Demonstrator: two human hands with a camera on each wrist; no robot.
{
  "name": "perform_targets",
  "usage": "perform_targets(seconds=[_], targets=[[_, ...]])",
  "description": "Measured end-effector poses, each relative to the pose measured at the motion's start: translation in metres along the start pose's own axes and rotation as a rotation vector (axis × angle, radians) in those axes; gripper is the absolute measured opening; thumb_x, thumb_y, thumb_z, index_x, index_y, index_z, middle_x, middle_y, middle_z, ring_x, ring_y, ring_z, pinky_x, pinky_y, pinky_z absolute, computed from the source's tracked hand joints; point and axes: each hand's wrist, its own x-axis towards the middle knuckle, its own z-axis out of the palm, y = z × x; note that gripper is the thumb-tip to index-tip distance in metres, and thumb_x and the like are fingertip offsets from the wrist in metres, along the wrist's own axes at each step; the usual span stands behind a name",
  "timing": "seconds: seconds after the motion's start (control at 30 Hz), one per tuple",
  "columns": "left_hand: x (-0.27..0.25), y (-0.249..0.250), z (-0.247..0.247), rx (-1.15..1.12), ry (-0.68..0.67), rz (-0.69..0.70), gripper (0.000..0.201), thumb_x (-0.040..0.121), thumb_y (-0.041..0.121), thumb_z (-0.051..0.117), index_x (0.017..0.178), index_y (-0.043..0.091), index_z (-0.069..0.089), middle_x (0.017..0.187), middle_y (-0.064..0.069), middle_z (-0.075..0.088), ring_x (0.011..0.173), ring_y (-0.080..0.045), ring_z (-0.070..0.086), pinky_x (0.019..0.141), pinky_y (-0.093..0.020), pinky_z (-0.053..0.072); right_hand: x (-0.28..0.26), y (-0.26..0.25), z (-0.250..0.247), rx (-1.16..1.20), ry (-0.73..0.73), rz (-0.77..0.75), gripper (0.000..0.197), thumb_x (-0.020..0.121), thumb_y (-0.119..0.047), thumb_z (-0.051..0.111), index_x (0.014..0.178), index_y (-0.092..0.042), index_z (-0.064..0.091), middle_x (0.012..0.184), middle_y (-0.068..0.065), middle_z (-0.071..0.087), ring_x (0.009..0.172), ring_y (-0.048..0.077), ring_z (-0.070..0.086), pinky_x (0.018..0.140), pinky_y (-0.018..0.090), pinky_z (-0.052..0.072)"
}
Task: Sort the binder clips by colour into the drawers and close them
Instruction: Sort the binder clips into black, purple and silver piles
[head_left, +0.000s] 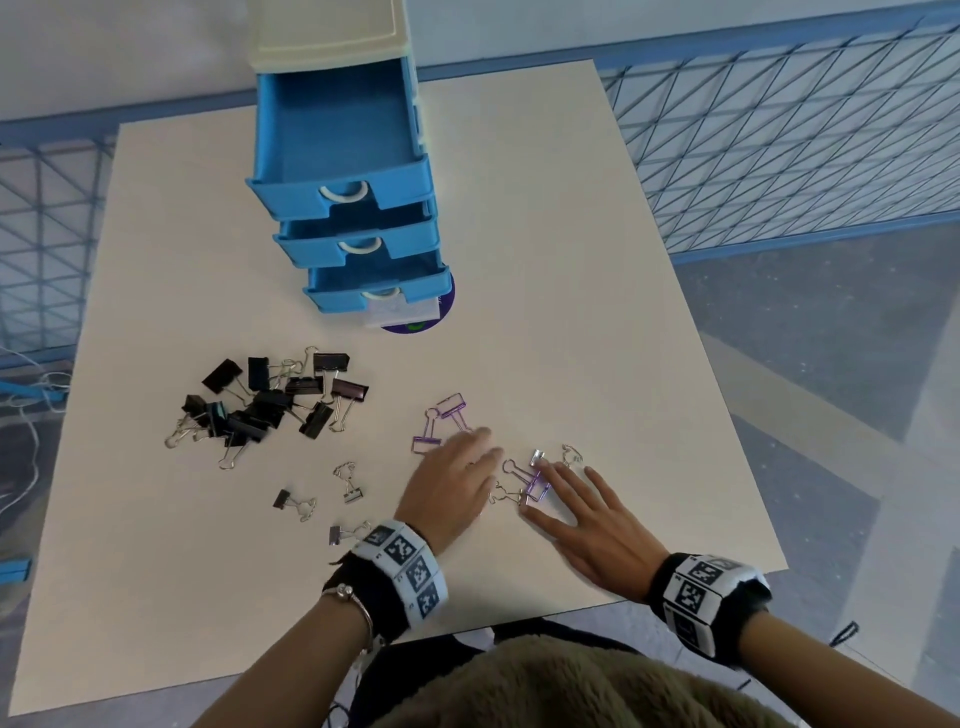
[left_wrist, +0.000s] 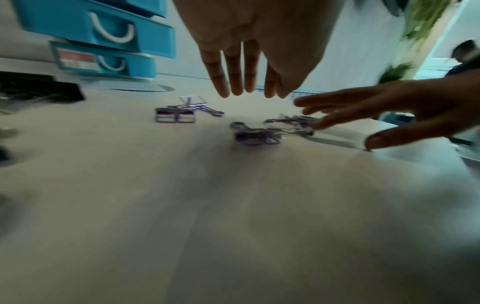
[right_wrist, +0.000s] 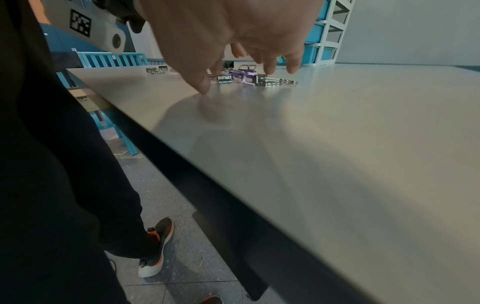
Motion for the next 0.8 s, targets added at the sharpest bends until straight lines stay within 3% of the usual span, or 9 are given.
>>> perform_targets(seconds=[0.07, 0.17, 0.23, 0.33, 0.43, 0.5, 0.6, 0.7, 0.8], targets=[[-0.003, 0.018, 0.008, -0.033, -0.03, 0.102, 0.032, 0.08, 0.022, 0.04, 0.098, 0.013, 0.065, 0.108, -0.005, 0.066, 0.097, -0.015, 0.053, 0.072, -0.027, 0.051, 0.0, 0.0, 0.001, 0.011, -0.001, 0.009, 0.05, 0.086, -0.028, 0.039, 0.135, -0.031, 0.038, 0.144, 0.025, 0.037, 0.13, 0.035, 0.043, 0.1, 0.052, 0.042], [-0.007, 0.028, 0.017, 0.006, -0.149, 0.184, 0.032, 0.077, 0.02, 0.047, 0.102, 0.013, 0.065, 0.106, -0.002, 0.068, 0.095, -0.016, 0.064, 0.072, -0.024, 0.055, 0.0, 0.001, 0.002, 0.017, -0.01, 0.014, 0.051, 0.085, -0.029, 0.039, 0.136, -0.031, 0.036, 0.143, 0.026, 0.038, 0.131, 0.036, 0.042, 0.101, 0.052, 0.044], [-0.007, 0.024, 0.017, 0.034, -0.199, 0.181, 0.037, 0.068, 0.021, 0.06, 0.104, 0.015, 0.065, 0.105, 0.001, 0.068, 0.094, -0.013, 0.065, 0.074, -0.022, 0.054, 0.0, 0.002, 0.003, 0.018, -0.009, 0.017, 0.051, 0.086, -0.031, 0.038, 0.136, -0.032, 0.036, 0.142, 0.026, 0.039, 0.131, 0.036, 0.042, 0.103, 0.05, 0.043], [-0.002, 0.01, 0.01, 0.06, -0.245, 0.085, 0.051, 0.062, 0.015, 0.073, 0.111, 0.01, 0.06, 0.112, -0.004, 0.065, 0.099, -0.017, 0.063, 0.08, -0.024, 0.052, 0.0, 0.004, 0.006, 0.005, 0.013, 0.027, 0.046, 0.094, -0.033, 0.024, 0.139, -0.034, 0.029, 0.142, 0.026, 0.038, 0.133, 0.036, 0.037, 0.107, 0.046, 0.026], [0.005, -0.005, 0.002, 0.055, -0.321, -0.006, 0.05, 0.083, 0.005, 0.051, 0.132, 0.002, 0.039, 0.138, -0.015, 0.043, 0.123, -0.028, 0.045, 0.1, -0.038, 0.039, -0.001, 0.004, 0.008, 0.011, -0.008, 0.047, 0.048, 0.094, -0.035, 0.022, 0.142, -0.033, 0.022, 0.144, 0.026, 0.035, 0.134, 0.035, 0.028, 0.106, 0.044, 0.021], [0.007, -0.015, -0.001, 0.057, -0.286, -0.061, 0.048, 0.087, 0.003, 0.044, 0.134, 0.0, 0.036, 0.142, -0.016, 0.039, 0.127, -0.029, 0.041, 0.103, -0.041, 0.036, -0.001, 0.002, 0.008, 0.026, -0.028, 0.059, 0.049, 0.095, -0.036, 0.009, 0.142, -0.032, 0.021, 0.144, 0.027, 0.034, 0.135, 0.034, 0.022, 0.109, 0.043, 0.016], [0.001, -0.026, -0.008, 0.008, -0.216, -0.062, 0.047, 0.075, -0.003, 0.056, 0.122, -0.001, 0.05, 0.129, -0.018, 0.053, 0.114, -0.031, 0.054, 0.092, -0.042, 0.049, 0.0, 0.0, 0.008, 0.025, -0.026, 0.074, 0.053, 0.093, -0.037, 0.004, 0.142, -0.032, 0.021, 0.146, 0.027, 0.03, 0.136, 0.035, 0.018, 0.11, 0.044, 0.013], [-0.026, -0.02, -0.008, -0.064, -0.114, 0.021, 0.044, 0.07, -0.002, 0.06, 0.114, 0.001, 0.057, 0.12, -0.016, 0.06, 0.104, -0.028, 0.061, 0.084, -0.039, 0.055, 0.0, -0.001, 0.009, 0.023, 0.0, 0.107, 0.049, 0.094, -0.038, 0.015, 0.143, -0.033, 0.02, 0.147, 0.025, 0.022, 0.135, 0.038, 0.017, 0.107, 0.047, 0.017], [-0.059, -0.002, -0.001, -0.082, -0.164, 0.115, 0.042, 0.073, 0.016, 0.045, 0.114, 0.009, 0.054, 0.116, -0.011, 0.064, 0.102, -0.021, 0.06, 0.077, -0.028, 0.056, 0.001, -0.001, 0.011, 0.019, -0.025, 0.123, 0.05, 0.094, -0.044, 0.017, 0.143, -0.033, 0.018, 0.146, 0.025, 0.02, 0.135, 0.039, 0.017, 0.106, 0.046, 0.019]])
